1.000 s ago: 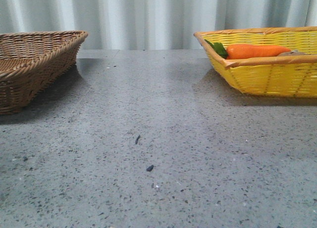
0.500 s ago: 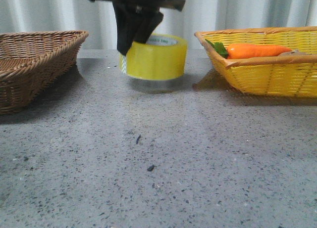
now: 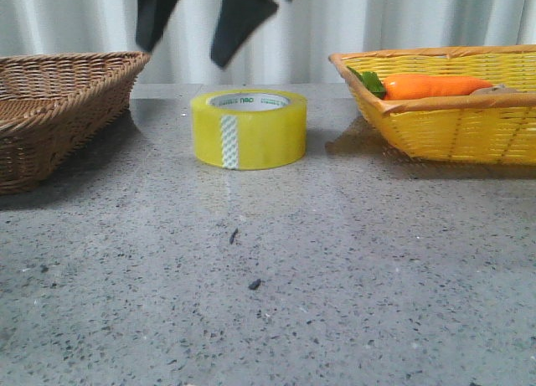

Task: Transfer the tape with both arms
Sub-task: 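Open the right gripper and lift it away from the tape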

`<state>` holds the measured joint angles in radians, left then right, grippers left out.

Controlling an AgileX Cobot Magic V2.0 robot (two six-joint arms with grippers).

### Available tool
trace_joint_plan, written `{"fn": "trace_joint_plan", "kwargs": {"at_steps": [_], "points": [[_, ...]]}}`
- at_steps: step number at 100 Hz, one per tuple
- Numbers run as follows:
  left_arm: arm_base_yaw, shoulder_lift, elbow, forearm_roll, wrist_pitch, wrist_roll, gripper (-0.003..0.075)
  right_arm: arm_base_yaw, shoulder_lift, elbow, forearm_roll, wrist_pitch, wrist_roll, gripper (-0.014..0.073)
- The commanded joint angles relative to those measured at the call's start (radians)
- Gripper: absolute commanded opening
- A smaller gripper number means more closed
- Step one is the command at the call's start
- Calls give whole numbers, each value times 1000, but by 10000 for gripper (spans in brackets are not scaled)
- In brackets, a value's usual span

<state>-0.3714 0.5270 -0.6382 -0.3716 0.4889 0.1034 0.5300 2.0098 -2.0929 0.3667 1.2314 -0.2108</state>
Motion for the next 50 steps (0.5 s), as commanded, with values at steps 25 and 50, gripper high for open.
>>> {"fn": "trace_joint_plan", "kwargs": {"at_steps": [25, 50], "points": [[-18, 42, -65, -13, -50, 58, 323, -1, -386, -38, 34, 73, 40, 60], [-75, 273, -209, -13, -48, 104, 321, -1, -654, 2, 4, 75, 33, -36]]}}
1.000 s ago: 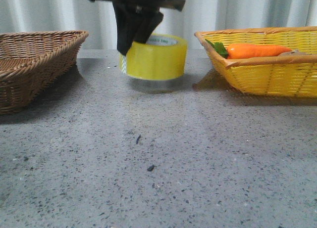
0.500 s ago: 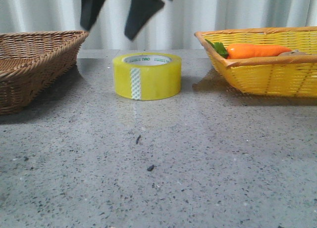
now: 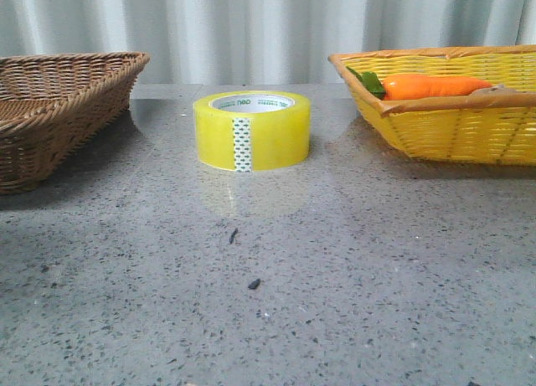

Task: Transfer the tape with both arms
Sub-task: 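Open the right gripper and lift it away from the tape, then lower the left gripper over the tape roll and grasp its rim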

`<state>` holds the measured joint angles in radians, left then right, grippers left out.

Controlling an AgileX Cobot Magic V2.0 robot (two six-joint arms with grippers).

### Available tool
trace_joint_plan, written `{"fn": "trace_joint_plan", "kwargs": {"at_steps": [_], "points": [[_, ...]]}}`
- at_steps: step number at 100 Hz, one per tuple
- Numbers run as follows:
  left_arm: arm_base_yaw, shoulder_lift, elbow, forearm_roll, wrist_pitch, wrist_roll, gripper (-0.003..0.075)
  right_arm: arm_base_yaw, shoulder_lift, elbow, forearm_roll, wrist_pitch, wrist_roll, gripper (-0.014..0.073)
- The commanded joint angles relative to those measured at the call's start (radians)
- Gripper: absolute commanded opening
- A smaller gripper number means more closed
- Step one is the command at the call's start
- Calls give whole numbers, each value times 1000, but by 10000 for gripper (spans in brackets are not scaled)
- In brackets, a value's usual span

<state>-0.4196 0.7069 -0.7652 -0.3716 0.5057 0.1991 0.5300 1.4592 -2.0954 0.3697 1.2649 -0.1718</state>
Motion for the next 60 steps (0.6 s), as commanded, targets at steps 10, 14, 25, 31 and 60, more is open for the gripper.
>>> {"fn": "trace_joint_plan", "kwargs": {"at_steps": [10, 14, 25, 31, 60], "points": [[-52, 217, -161, -13, -65, 10, 321, -1, -216, 94, -13, 41, -8, -61], [-61, 263, -194, -12, -65, 16, 321, -1, -264, 132, -27, 39, -8, -61], [-75, 411, -313, -12, -36, 52, 321, -1, -396, 273, -85, 26, -8, -61], [-75, 495, -383, -12, 8, 53, 321, -1, -457, 359, -105, 6, -8, -61], [-75, 859, -814, -7, 329, 28, 326, -3, -718, 619, -112, -106, -8, -62]]}}
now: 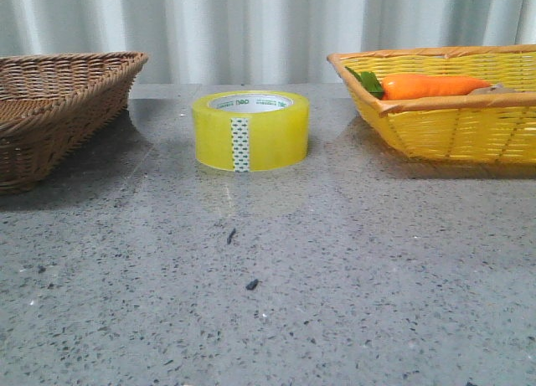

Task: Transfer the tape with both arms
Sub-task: 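Lower the left gripper over the tape roll and grasp its rim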

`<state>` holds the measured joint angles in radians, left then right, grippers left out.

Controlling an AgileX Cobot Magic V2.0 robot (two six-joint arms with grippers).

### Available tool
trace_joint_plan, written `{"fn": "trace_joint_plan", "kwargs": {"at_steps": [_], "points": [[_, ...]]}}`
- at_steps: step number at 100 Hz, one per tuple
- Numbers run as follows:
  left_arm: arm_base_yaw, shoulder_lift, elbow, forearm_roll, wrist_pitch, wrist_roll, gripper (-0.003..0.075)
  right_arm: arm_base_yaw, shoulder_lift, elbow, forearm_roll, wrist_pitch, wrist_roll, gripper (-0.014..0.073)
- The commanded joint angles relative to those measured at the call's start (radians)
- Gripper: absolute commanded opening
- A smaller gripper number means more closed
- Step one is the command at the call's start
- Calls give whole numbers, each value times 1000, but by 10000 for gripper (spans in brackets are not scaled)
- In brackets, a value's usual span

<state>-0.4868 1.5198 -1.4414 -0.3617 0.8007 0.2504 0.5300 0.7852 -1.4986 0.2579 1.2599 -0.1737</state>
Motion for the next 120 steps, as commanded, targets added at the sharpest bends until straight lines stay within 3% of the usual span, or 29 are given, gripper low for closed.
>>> {"fn": "trace_joint_plan", "kwargs": {"at_steps": [1, 16, 36, 49, 67, 94, 120], "points": [[-8, 52, -146, -17, 40, -28, 327, -3, -48, 28, 0, -104, -6, -62], [-10, 164, -265, -1, 68, -82, 362, -3, -100, 54, 2, -102, -4, -62], [-10, 224, -288, 17, 83, -82, 465, -3, -119, 54, 6, -101, -4, -62], [-10, 255, -288, 22, 103, -87, 465, -3, -119, 54, 6, -103, -4, -62], [-10, 292, -288, 145, 149, -135, 465, -3, -119, 54, 6, -107, -4, -62], [-10, 320, -288, 66, 129, -163, 465, -3, -119, 54, 11, -105, -4, -62], [-25, 370, -288, 81, 124, -163, 465, -3, -119, 54, 40, -105, -4, -62]]}}
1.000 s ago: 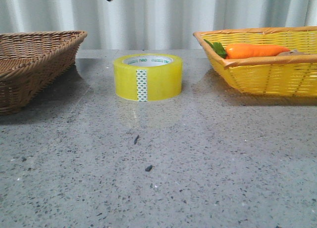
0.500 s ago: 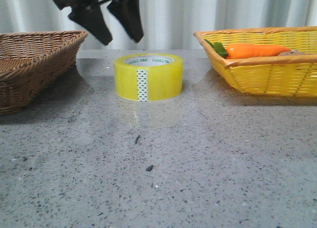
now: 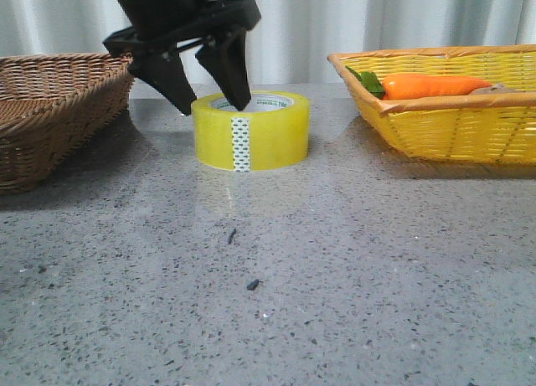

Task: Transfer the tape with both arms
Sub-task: 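Lower the left gripper over the tape roll and grasp its rim, then carry the tape roll with the left gripper into the brown basket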

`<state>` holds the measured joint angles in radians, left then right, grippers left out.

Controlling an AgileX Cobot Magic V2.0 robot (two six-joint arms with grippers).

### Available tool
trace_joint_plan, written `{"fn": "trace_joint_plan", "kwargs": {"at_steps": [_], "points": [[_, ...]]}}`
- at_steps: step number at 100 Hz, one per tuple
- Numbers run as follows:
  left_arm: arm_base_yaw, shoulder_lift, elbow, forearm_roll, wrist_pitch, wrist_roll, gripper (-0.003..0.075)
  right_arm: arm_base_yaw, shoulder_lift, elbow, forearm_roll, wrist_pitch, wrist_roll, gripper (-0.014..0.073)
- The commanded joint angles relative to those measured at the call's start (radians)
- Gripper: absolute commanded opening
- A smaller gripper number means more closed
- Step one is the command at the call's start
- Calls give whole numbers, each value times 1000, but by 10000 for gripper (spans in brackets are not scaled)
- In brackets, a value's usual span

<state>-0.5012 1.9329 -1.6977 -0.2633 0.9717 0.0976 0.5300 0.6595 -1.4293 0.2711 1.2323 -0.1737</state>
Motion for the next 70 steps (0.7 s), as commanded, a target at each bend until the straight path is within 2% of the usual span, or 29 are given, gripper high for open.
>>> {"fn": "trace_joint_plan", "kwargs": {"at_steps": [1, 13, 20, 25, 37, 52, 70], "points": [[-11, -43, -32, -17, -47, -10, 465, -3, 7, -15, 27, -78, -4, -62], [-11, -29, -32, -17, -47, -10, 454, -3, 7, -15, 33, -78, -4, -62], [-11, -25, -32, -17, -45, -10, 397, -3, 7, -15, 33, -78, -4, -62], [-11, -25, -32, -17, -45, -10, 307, -3, 7, -15, 33, -78, -4, -62], [-11, -25, -38, -25, -43, -9, -24, -3, 7, -15, 33, -78, -4, -62], [-11, -32, -103, -63, -30, -1, -20, -3, 7, -15, 33, -78, -4, -62], [0, -85, -253, -38, -28, -1, -20, -3, 7, -15, 33, -78, -4, -62]]}}
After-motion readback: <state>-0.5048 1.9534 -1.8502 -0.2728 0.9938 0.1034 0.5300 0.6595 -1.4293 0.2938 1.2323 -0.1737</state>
